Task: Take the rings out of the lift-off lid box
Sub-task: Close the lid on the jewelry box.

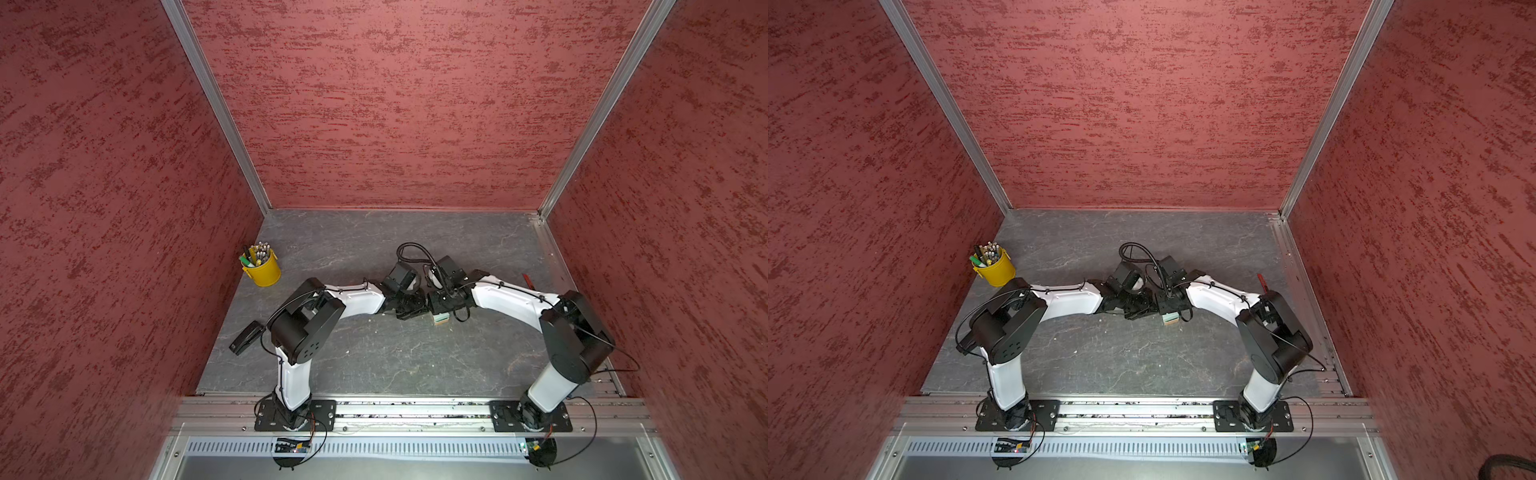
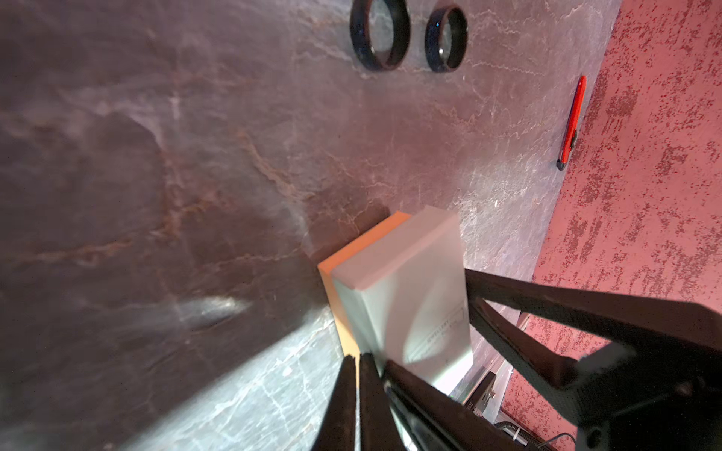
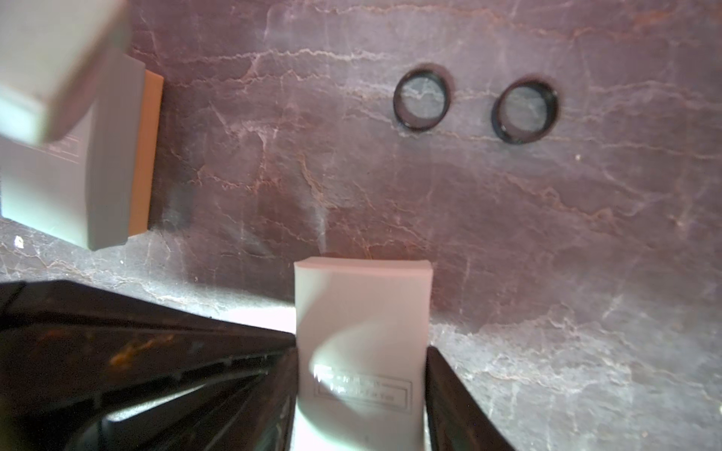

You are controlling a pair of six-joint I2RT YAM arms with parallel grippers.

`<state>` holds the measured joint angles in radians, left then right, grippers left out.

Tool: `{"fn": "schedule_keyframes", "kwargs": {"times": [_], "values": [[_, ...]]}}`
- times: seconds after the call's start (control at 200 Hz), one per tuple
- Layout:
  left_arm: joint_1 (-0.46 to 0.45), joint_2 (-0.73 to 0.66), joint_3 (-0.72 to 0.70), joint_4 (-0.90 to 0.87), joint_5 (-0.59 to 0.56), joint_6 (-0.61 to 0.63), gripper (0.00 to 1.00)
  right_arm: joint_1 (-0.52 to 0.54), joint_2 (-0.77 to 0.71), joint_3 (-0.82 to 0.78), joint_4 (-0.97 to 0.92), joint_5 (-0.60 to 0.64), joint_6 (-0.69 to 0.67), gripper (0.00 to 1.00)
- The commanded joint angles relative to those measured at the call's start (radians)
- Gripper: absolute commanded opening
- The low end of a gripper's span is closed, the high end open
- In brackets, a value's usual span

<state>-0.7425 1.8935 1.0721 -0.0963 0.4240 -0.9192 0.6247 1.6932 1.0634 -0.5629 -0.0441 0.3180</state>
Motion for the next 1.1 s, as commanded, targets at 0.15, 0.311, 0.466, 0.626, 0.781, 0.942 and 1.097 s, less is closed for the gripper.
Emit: {"fn": "schedule_keyframes", "kwargs": {"times": [0.15,0.311,0.466,0.626,0.781,0.942,1.097], "values": [[-0.001,0.014,0.0,0.017,0.002,0.012,0.08,0.01,-0.002,0.037,-0.03,-0.027,0.001,0.63],[0.001,0.012,-0.006,0.018,0.001,0.011,0.09,0.013,0.013,0.035,-0.031,-0.023,0.003,0.62],[0.002,0.003,-0.016,0.013,-0.005,0.011,0.09,0.022,0.024,0.039,-0.041,-0.008,0.002,0.6],[0.005,0.003,-0.026,0.018,-0.005,0.007,0.09,0.027,0.033,0.039,-0.05,0.004,0.004,0.56],[0.008,0.003,-0.029,0.02,-0.005,0.004,0.09,0.029,0.02,0.043,-0.051,0.018,0.009,0.51],[0.009,0.002,-0.032,0.021,-0.005,0.004,0.09,0.029,-0.021,0.036,-0.037,0.033,0.024,0.5],[0.009,0.003,-0.033,0.021,-0.003,0.005,0.1,0.029,-0.054,0.0,-0.002,0.023,0.039,0.5]]}}
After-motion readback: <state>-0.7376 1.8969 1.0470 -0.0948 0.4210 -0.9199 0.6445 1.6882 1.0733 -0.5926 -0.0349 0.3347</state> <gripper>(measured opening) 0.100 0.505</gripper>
